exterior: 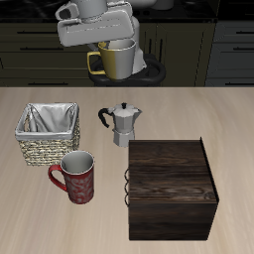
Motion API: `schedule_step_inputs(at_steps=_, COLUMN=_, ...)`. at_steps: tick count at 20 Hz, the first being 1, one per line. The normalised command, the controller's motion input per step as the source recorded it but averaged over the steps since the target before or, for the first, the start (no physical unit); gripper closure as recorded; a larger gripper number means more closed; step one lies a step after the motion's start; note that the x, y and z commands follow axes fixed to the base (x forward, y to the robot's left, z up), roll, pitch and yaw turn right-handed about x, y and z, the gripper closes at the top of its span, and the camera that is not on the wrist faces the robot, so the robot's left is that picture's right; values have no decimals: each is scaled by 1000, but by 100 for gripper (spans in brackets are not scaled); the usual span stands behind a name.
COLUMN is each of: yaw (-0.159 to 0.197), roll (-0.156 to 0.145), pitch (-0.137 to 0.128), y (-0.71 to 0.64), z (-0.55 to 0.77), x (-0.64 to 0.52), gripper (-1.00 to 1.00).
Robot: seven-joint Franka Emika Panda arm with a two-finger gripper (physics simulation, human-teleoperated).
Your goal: Place the white and yellow mug in the basket
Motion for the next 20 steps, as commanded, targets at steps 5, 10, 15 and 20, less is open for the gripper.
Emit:
schedule_step_inputs(at_steps=5, yaw=-22, roll=-42, pitch=22, y=-713, z=83, x=66, gripper=100)
schedule_step_inputs(at_steps=10, yaw=25, roll=-64, pitch=-6, y=-647, z=86, x=114, gripper=100)
schedule_step_inputs(at_steps=15, yaw=-28, roll=-24, pitch=16, y=-547, z=123, x=81, gripper=100)
schedule_step_inputs(at_steps=20, yaw=-13, roll=24, pitch=3, y=-349, z=109, x=69, gripper=100)
